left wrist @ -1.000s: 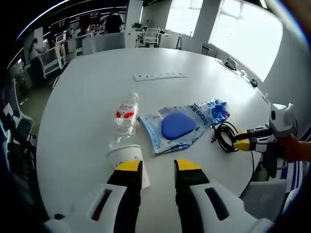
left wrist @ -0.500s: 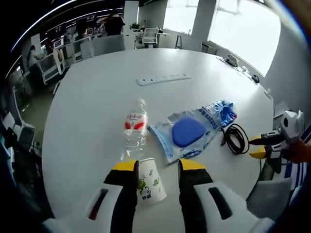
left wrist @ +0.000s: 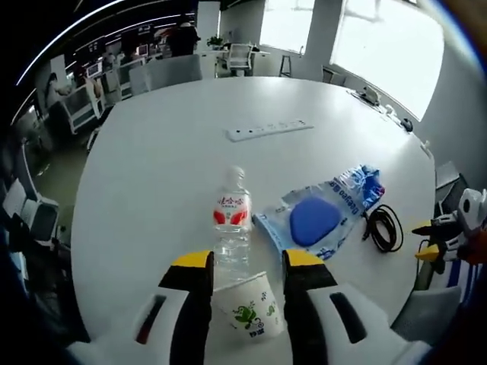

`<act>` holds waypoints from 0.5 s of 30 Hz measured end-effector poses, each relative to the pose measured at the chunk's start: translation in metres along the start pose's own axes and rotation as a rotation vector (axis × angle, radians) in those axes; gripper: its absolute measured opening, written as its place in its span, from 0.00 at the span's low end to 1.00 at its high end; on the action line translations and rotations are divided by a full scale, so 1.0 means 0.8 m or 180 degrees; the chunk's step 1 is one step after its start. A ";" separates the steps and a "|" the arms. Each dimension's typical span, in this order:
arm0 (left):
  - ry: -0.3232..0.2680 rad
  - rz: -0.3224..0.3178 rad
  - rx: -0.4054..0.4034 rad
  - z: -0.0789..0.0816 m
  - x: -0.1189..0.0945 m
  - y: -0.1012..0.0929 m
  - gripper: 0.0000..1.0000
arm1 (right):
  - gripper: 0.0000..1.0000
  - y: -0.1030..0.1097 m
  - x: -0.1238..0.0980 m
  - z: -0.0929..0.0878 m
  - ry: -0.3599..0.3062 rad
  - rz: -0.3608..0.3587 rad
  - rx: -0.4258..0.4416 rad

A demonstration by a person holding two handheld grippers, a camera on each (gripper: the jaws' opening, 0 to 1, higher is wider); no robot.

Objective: Arrange the tabletop items into an orderly group along one side of the table until the central work area is clear of visible clutter.

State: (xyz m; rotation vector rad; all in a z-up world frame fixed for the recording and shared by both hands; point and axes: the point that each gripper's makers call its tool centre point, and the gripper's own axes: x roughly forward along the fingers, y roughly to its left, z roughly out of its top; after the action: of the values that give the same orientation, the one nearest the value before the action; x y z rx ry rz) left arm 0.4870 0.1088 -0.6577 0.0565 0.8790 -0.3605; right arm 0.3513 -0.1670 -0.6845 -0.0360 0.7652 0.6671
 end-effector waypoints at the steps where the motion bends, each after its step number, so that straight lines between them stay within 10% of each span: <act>1: 0.0007 0.0002 0.0000 0.000 0.001 0.001 0.35 | 0.36 0.001 -0.001 -0.002 0.0011 0.0010 0.0000; 15: 0.0134 -0.0038 -0.0011 0.005 0.029 -0.003 0.40 | 0.35 0.000 -0.007 -0.004 -0.0008 0.0002 0.0074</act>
State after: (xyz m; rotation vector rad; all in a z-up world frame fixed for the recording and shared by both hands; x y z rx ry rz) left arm 0.5021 0.0991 -0.6725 0.0557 0.9218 -0.3701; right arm 0.3458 -0.1708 -0.6832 -0.0136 0.7705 0.6587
